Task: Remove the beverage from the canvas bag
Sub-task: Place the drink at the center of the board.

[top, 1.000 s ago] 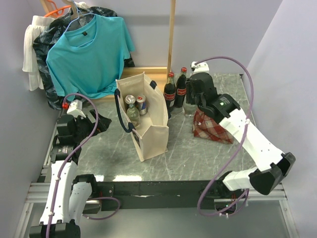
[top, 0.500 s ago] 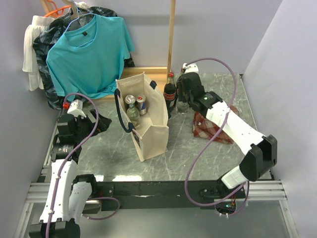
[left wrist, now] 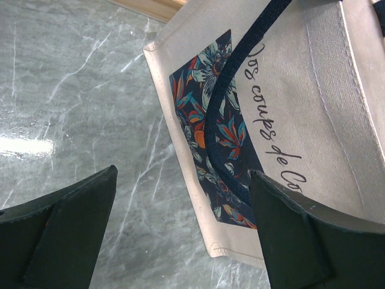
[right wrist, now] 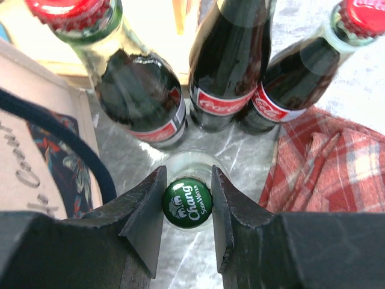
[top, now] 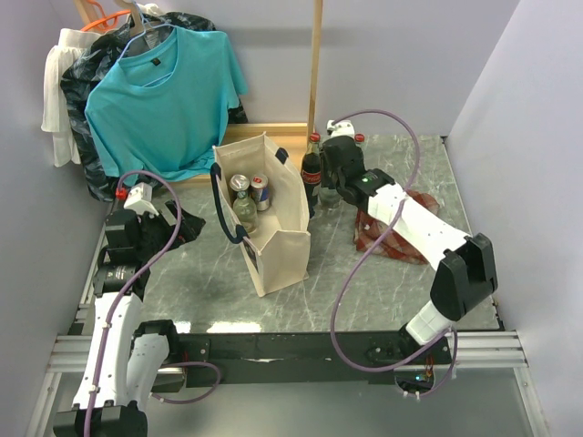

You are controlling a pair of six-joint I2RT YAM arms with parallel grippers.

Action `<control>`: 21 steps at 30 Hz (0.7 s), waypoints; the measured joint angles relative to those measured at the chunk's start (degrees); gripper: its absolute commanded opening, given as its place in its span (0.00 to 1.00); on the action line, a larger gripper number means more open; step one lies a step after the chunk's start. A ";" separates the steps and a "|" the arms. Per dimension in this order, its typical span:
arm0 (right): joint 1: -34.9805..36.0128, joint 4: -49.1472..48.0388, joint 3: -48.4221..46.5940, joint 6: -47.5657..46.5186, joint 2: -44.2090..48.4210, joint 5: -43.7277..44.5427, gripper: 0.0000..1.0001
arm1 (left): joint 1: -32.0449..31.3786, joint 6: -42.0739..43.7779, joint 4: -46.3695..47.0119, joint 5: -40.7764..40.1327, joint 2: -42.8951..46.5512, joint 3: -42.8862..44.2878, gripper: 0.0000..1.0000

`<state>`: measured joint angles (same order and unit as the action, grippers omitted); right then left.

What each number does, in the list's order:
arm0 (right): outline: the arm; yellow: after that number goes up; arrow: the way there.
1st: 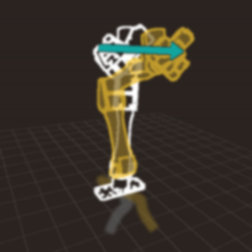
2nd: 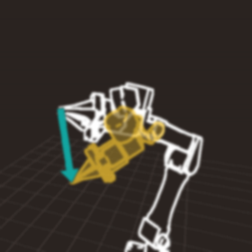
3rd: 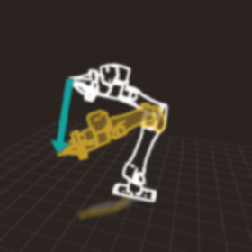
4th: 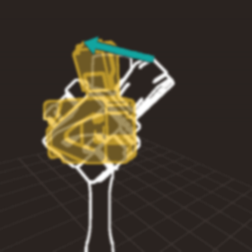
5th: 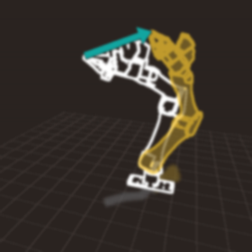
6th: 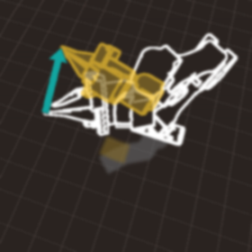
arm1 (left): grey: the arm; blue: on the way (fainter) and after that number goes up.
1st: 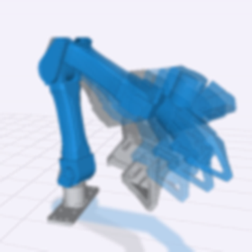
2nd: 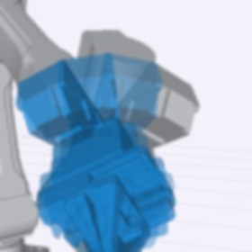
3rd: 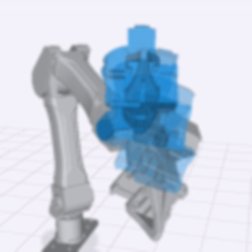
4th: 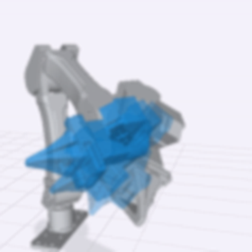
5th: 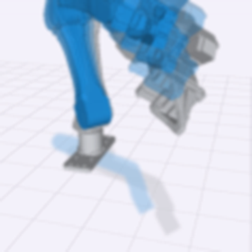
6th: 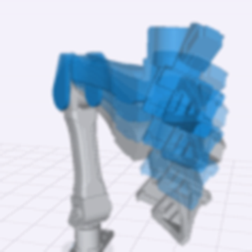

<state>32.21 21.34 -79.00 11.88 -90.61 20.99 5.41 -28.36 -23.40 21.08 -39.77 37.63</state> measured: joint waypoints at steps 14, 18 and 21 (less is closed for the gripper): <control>-0.20 -3.80 0.59 0.46 -7.06 0.81 0.00 | 0.00 0.00 0.00 0.00 0.33 0.00 0.96; -0.46 -4.52 0.59 0.70 -7.10 0.87 0.00 | 0.00 0.00 0.00 0.02 0.33 0.00 0.96; -0.66 -5.22 0.59 0.76 -7.10 0.87 0.00 | 0.00 0.00 0.00 0.02 0.33 0.00 0.96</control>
<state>31.55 16.12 -78.41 12.64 -97.71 21.87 5.41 -28.36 -23.40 21.10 -39.44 37.63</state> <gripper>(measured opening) 0.400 0.966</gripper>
